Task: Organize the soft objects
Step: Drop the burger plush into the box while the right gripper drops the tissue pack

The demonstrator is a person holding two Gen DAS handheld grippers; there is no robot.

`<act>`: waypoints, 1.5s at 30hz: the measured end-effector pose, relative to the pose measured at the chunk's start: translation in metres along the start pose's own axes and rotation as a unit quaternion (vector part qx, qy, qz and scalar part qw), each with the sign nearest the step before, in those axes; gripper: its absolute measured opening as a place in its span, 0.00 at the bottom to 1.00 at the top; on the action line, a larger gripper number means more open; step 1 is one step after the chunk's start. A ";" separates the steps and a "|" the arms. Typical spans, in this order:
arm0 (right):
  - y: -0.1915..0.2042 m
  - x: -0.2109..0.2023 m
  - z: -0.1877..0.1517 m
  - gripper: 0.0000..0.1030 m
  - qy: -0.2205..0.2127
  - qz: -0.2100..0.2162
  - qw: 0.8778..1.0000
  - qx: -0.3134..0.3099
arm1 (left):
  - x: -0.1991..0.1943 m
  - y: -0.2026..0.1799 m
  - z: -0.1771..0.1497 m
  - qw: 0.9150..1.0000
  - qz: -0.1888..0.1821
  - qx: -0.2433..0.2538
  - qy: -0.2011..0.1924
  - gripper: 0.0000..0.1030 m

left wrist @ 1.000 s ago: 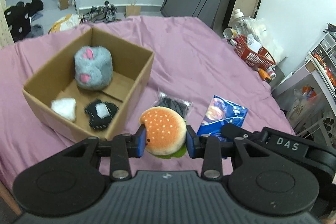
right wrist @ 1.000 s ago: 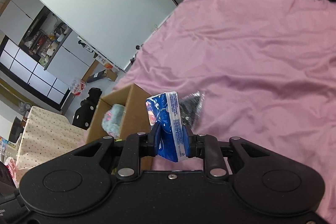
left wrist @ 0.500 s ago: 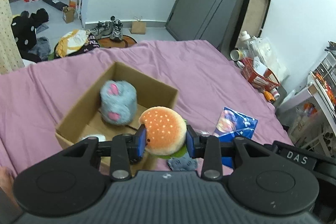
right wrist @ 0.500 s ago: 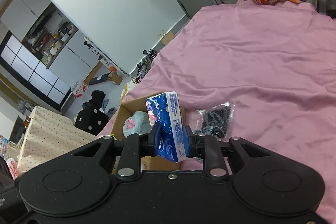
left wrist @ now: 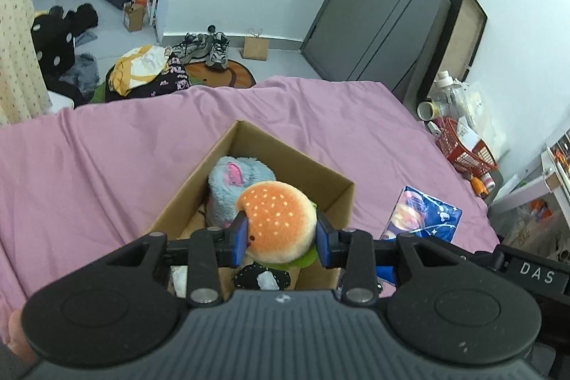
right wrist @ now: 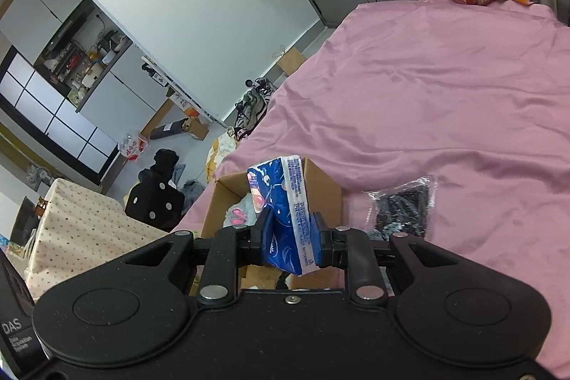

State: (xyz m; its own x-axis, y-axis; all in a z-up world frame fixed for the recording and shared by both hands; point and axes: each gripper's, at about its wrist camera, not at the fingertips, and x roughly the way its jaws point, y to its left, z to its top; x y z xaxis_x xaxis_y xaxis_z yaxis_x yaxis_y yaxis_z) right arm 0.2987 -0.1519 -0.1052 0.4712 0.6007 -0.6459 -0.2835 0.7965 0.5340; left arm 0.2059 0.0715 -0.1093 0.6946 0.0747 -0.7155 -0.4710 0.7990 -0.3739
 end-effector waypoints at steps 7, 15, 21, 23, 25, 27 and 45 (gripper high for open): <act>0.013 0.026 0.001 0.21 0.015 -0.005 1.000 0.000 | 0.017 0.019 0.002 1.000 -0.002 -0.027 0.006 0.36; 0.024 0.053 0.005 0.21 0.032 -0.012 0.999 -0.009 | 0.029 0.034 0.006 0.998 0.004 -0.061 0.011 0.39; 0.028 0.067 0.006 0.30 0.036 -0.008 0.999 -0.013 | 0.029 0.042 0.011 0.996 0.003 -0.083 0.014 0.51; 0.029 0.069 0.006 0.30 0.035 -0.018 0.999 -0.017 | 0.027 0.044 0.012 0.996 0.004 -0.085 0.008 0.52; 0.029 0.067 0.005 0.30 0.035 -0.020 0.999 -0.015 | 0.025 0.045 0.012 0.996 0.005 -0.089 0.006 0.53; 0.028 0.063 0.003 0.30 0.035 -0.020 0.999 -0.011 | 0.023 0.046 0.013 0.996 0.005 -0.091 0.004 0.54; 0.007 0.000 0.000 0.56 0.018 -0.039 0.999 -0.009 | -0.007 0.020 0.006 0.999 0.032 -0.025 -0.003 0.77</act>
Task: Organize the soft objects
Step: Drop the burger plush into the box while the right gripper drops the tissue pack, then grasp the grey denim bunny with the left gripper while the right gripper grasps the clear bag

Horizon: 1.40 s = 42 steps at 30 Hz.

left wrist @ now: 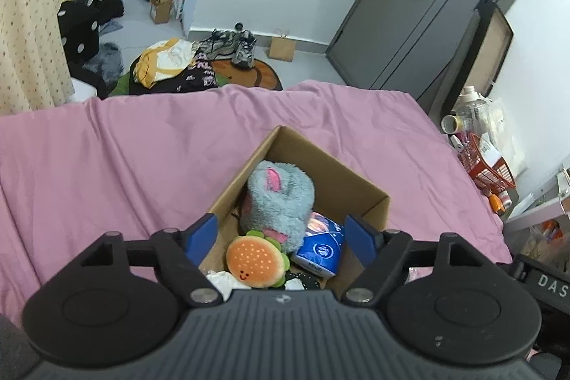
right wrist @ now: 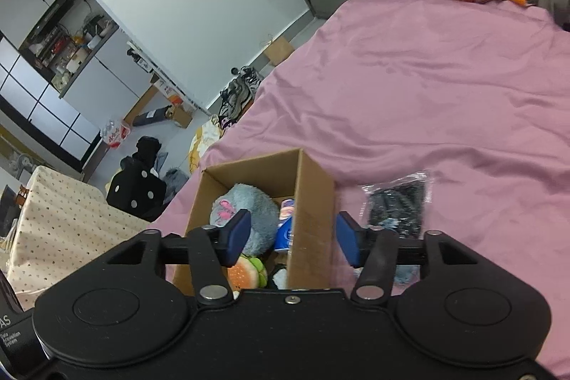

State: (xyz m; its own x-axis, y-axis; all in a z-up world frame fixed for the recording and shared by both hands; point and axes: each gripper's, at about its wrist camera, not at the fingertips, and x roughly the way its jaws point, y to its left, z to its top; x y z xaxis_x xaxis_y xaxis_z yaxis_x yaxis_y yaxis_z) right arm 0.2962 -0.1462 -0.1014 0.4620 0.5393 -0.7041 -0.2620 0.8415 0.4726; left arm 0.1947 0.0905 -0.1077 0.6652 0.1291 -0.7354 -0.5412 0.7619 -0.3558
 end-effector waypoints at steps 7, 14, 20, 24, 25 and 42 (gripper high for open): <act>-0.026 -0.027 -0.003 0.83 -0.025 -0.007 0.999 0.021 | -0.014 -0.019 -0.009 0.999 0.009 0.030 -0.008 0.82; -0.050 -0.037 -0.005 0.84 -0.028 0.012 0.998 0.052 | -0.026 -0.045 -0.019 0.999 -0.010 0.043 -0.008 0.82; -0.073 -0.041 -0.008 0.84 -0.028 0.027 0.996 0.078 | -0.029 -0.069 -0.036 0.999 -0.023 0.047 -0.002 0.82; -0.095 -0.042 -0.012 0.84 -0.029 0.037 0.994 0.098 | -0.030 -0.085 -0.051 0.998 -0.031 0.055 -0.005 0.82; -0.101 -0.042 -0.013 0.84 -0.029 0.039 0.993 0.105 | -0.029 -0.090 -0.054 0.998 -0.032 0.058 -0.004 0.82; -0.179 -0.007 -0.029 0.83 -0.007 0.102 0.978 0.182 | 0.016 -0.139 -0.107 0.992 0.005 0.123 0.022 0.79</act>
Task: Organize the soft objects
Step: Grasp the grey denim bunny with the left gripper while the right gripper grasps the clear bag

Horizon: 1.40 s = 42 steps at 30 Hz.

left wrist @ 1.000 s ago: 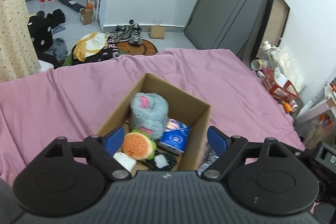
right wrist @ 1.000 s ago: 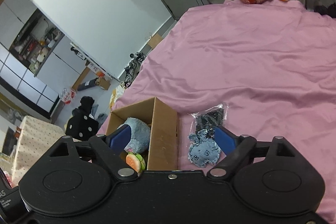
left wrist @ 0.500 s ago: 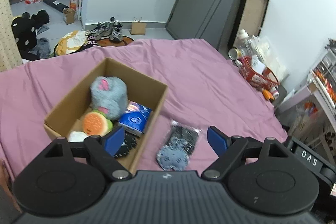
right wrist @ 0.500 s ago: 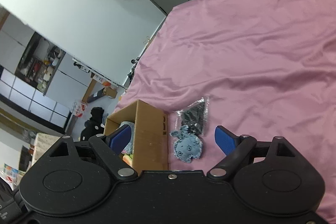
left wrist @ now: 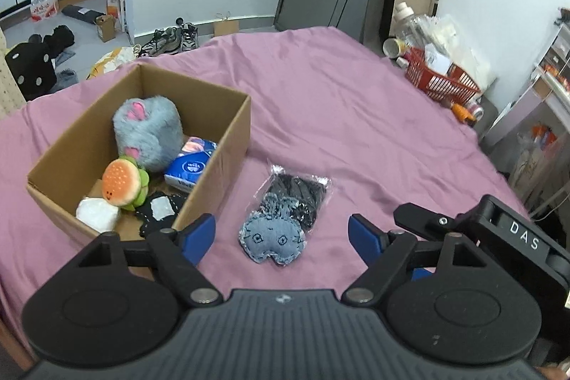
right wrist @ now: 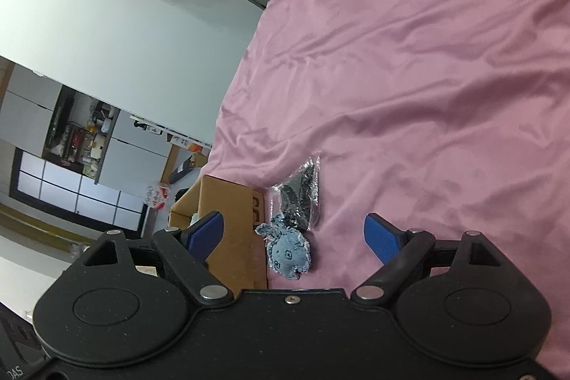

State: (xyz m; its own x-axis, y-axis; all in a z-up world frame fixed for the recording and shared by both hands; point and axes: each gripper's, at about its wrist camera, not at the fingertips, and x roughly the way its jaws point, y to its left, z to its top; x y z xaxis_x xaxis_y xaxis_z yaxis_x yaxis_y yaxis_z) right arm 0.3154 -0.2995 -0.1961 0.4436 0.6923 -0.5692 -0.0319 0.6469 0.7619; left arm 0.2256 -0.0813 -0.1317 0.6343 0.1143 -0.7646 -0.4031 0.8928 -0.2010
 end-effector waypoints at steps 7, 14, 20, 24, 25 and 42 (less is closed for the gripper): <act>-0.019 0.023 0.009 0.79 0.019 0.034 0.999 0.026 | 0.032 -0.011 -0.006 1.000 0.012 0.010 0.021 0.79; -0.026 0.047 0.023 0.74 0.041 0.044 0.998 0.024 | 0.062 -0.014 -0.006 0.999 0.020 0.014 0.033 0.74; -0.031 0.066 0.029 0.67 0.061 0.039 0.997 0.009 | 0.087 -0.011 -0.008 0.998 0.027 0.000 0.064 0.60; -0.033 0.079 0.032 0.63 0.075 0.045 0.996 0.003 | 0.098 -0.012 -0.009 0.997 0.035 0.006 0.075 0.54; -0.034 0.083 0.033 0.63 0.077 0.048 0.996 0.004 | 0.101 -0.012 -0.010 0.996 0.038 0.007 0.078 0.53; -0.021 0.118 0.030 0.21 0.115 0.041 0.992 -0.026 | 0.096 -0.005 -0.011 0.996 0.043 0.007 0.076 0.31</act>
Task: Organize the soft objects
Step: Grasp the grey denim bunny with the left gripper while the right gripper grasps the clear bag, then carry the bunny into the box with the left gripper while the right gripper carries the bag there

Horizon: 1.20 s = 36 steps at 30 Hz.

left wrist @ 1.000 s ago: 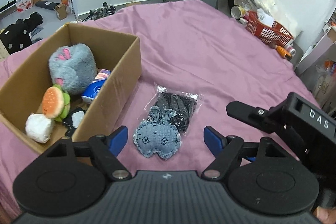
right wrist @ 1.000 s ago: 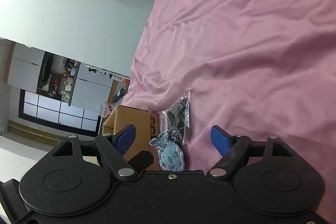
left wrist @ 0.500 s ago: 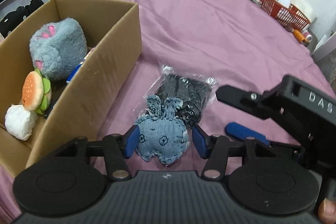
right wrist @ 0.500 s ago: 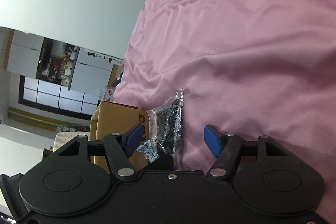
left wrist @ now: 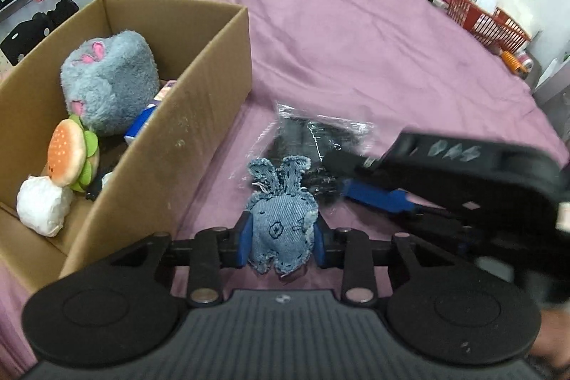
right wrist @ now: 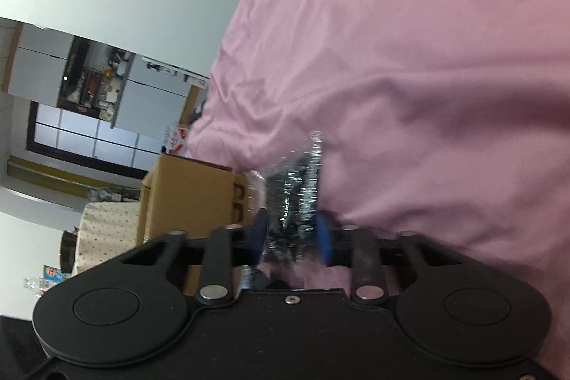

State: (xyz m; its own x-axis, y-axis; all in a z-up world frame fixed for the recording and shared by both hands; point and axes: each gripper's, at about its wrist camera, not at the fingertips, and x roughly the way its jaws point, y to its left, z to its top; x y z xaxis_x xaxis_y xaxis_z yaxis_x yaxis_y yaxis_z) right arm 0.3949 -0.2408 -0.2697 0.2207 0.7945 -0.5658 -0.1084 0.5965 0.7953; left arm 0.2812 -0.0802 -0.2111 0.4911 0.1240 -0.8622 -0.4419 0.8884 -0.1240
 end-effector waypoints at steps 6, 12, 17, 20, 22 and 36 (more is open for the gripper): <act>0.011 -0.030 -0.011 0.13 -0.032 -0.007 0.999 -0.012 | -0.028 0.003 0.003 0.999 -0.035 -0.007 -0.013 0.16; 0.029 -0.067 -0.020 0.12 -0.069 -0.029 0.997 -0.021 | -0.061 0.008 0.003 0.996 -0.071 -0.010 -0.044 0.16; 0.054 -0.092 -0.030 0.12 -0.100 -0.040 0.994 -0.034 | -0.084 0.018 0.003 0.993 -0.099 -0.019 -0.061 0.16; 0.069 -0.099 -0.036 0.12 -0.111 -0.043 0.992 -0.038 | -0.101 0.027 0.007 0.990 -0.115 -0.025 -0.075 0.16; 0.080 -0.100 -0.040 0.12 -0.116 -0.045 0.991 -0.046 | -0.112 0.035 0.010 0.988 -0.122 -0.028 -0.087 0.16; 0.146 -0.089 -0.064 0.12 -0.128 -0.053 0.987 -0.082 | -0.136 0.124 0.031 0.980 -0.143 -0.085 -0.111 0.16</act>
State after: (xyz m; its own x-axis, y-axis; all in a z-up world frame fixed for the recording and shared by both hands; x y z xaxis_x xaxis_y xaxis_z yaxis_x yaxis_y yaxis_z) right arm 0.2974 -0.2177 -0.1173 0.4754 0.6836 -0.5538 -0.2222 0.7024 0.6762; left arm 0.1832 0.0272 -0.0941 0.7566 -0.0097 -0.6538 -0.3716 0.8163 -0.4421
